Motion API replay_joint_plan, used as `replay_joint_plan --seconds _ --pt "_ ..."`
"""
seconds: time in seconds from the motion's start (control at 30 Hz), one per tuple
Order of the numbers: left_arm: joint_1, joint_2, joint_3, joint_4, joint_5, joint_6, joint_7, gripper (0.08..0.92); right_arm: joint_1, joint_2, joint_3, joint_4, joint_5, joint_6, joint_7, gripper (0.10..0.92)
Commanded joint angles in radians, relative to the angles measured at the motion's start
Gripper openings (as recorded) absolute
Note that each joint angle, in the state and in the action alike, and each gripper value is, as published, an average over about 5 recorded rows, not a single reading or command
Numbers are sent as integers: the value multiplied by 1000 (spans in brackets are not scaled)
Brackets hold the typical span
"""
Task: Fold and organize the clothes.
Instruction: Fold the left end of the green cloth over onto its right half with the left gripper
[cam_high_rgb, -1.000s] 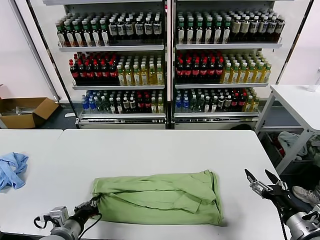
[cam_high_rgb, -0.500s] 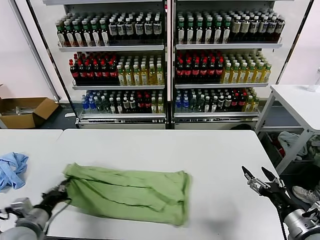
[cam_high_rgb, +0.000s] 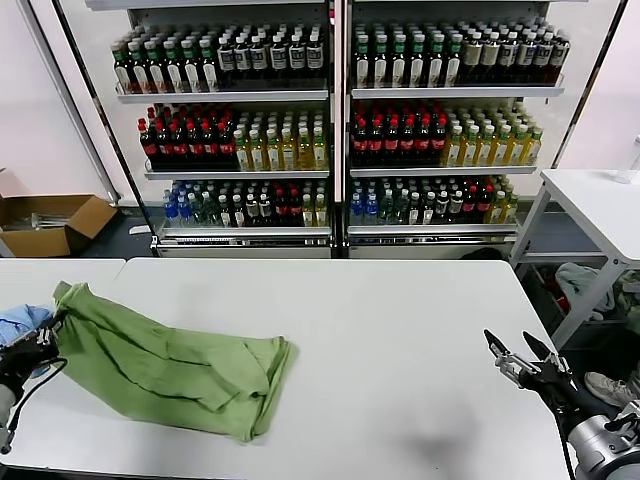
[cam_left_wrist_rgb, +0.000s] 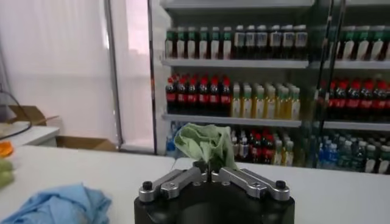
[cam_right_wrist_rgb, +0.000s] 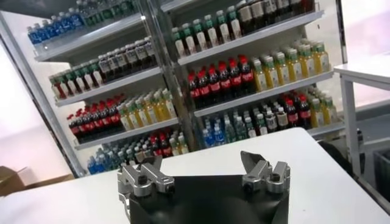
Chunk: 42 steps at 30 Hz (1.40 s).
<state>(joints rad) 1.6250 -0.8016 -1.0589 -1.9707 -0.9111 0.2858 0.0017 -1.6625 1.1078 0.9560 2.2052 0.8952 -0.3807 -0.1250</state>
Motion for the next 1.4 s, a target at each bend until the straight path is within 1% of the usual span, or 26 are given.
replay_joint_plan --seconds 0.03,0.1,0.27,0.43,0.63,0.77,1.1,1.2,1.4 --pt "15 -39 67 -188 64 -28 58 88 0 1 0 -1 2 0 0 823" --pt "22 -68 121 -224 110 -44 72 88 -2 3 -1 -1 -1 2 -1 823" --pt "45 -108 239 -280 173 -72 86 88 0 1 -3 -8 -6 5 -2 823" --pt "66 -141 369 -299 252 -91 93 88 8 1 -11 -14 -10 5 0 823" --pt "40 -174 548 -257 415 -117 103 88 7 3 -15 -18 -16 7 -1 823" --pt "4 -186 645 -208 468 -117 102 88 1 3 -11 -17 -17 8 -3 823" --pt "-65 -209 784 -163 493 -75 70 90 2 14 -39 -9 -45 10 -4 823" --pt "-87 -206 801 -146 517 -75 42 121 -1 17 -47 1 -54 9 -7 823" --pt "-162 -192 761 -118 450 -74 -45 282 -19 20 -47 23 -64 8 -17 823"
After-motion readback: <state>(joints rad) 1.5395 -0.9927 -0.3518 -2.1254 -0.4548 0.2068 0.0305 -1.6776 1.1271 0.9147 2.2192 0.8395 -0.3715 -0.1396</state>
